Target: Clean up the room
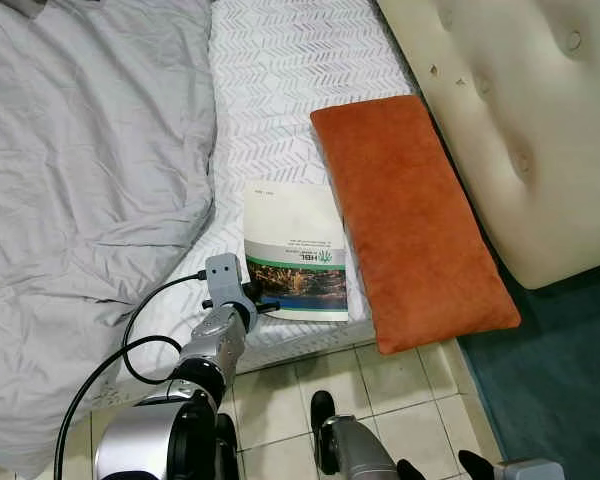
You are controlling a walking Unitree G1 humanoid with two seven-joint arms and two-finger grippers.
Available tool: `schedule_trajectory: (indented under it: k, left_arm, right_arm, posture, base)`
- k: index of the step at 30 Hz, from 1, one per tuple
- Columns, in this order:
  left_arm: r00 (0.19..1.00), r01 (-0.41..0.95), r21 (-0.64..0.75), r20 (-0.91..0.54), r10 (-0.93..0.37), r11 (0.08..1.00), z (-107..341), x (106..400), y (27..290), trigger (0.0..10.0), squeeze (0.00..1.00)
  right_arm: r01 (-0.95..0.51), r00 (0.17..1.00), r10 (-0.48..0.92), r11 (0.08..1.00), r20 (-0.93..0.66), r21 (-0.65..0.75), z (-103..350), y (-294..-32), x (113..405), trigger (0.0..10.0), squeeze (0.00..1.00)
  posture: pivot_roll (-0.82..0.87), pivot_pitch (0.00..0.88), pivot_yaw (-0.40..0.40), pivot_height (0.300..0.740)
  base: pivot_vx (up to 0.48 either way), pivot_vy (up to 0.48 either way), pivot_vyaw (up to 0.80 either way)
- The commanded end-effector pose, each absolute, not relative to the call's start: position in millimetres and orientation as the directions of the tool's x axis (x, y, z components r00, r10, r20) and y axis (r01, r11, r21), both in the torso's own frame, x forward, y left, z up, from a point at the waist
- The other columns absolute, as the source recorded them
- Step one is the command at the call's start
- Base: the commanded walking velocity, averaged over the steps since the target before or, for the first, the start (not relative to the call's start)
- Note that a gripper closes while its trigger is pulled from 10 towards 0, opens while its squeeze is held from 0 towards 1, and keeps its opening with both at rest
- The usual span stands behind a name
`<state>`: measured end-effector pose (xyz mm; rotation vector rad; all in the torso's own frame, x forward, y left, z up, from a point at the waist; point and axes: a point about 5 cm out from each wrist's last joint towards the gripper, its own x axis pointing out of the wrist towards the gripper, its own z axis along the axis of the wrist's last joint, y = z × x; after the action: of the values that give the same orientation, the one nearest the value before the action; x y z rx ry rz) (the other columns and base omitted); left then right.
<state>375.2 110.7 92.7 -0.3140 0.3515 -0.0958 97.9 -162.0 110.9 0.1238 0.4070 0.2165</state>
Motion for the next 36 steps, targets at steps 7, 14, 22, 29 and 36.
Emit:
schedule_trajectory:
  k: [7,14,22,29,36]
  left_arm:
    - [0.911,-0.079,-0.435,-0.397,-0.113,0.897,75.1,365.1,103.2,10.0,0.0]
    - [0.912,-0.081,-0.449,-0.394,-0.116,0.89,78.8,366.6,95.3,10.0,0.0]
    - [0.913,-0.096,-0.47,-0.394,-0.111,0.877,80.4,367.5,94.3,10.0,0.0]
    - [0.901,-0.166,-0.561,-0.42,-0.106,0.811,76.3,363.6,83.3,10.0,0.0]
    - [0.89,-0.168,-0.56,-0.439,-0.119,0.811,70.8,358.9,75.9,10.0,0.0]
  right_arm:
    - [-0.175,0.878,0.23,0.971,-0.419,0.165,104.9,-163.2,92.9,10.0,0.0]
    - [-0.35,0.748,0.467,0.881,-0.471,0.317,101.3,-138.6,70.7,10.0,0.0]
    - [-0.375,0.714,0.501,0.863,-0.489,0.338,98.2,-137.5,65.9,10.0,0.0]
    - [-0.376,0.709,0.504,0.862,-0.493,0.341,98.1,-138.3,64.8,10.0,0.0]
    - [-0.374,0.71,0.501,0.864,-0.495,0.338,97.7,-138.5,64.9,10.0,0.0]
  posture:
    - [-0.39,0.494,-0.101,0.74]
    - [-0.41,0.49,-0.108,0.74]
    - [-0.41,0.49,-0.108,0.74]
    - [-0.41,0.488,-0.115,0.74]
    - [-0.41,0.489,-0.111,0.74]
  base:
    - [0.0,0.0,0.0]
    - [0.0,0.0,0.0]
    - [0.0,0.0,0.0]
    - [0.0,0.0,0.0]
    - [0.0,0.0,0.0]
